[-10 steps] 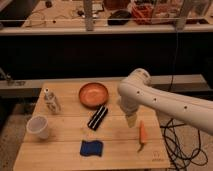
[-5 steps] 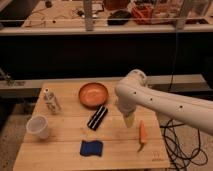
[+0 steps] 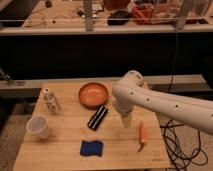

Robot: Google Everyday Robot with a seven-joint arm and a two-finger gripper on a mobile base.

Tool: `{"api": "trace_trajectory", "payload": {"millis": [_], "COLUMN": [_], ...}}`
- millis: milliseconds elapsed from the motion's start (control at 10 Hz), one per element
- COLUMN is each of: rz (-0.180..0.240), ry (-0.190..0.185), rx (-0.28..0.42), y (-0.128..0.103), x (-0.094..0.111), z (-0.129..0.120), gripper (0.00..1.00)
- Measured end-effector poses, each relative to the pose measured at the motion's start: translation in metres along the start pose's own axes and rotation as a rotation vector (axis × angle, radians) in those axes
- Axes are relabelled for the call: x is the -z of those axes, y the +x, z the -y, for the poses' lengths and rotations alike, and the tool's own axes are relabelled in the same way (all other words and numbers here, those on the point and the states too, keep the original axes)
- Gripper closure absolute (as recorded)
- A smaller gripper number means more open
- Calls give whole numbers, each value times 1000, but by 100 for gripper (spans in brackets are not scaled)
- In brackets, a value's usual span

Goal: Push the eraser across the table

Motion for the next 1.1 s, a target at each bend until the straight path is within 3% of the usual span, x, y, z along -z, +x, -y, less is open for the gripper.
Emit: {"api": "trace_trajectory", "payload": {"millis": [1100], "rz": [18], "ry": [-2], "rx": [36], "y": [-9], "x": [-20], "z": [9], "gripper": [20]}}
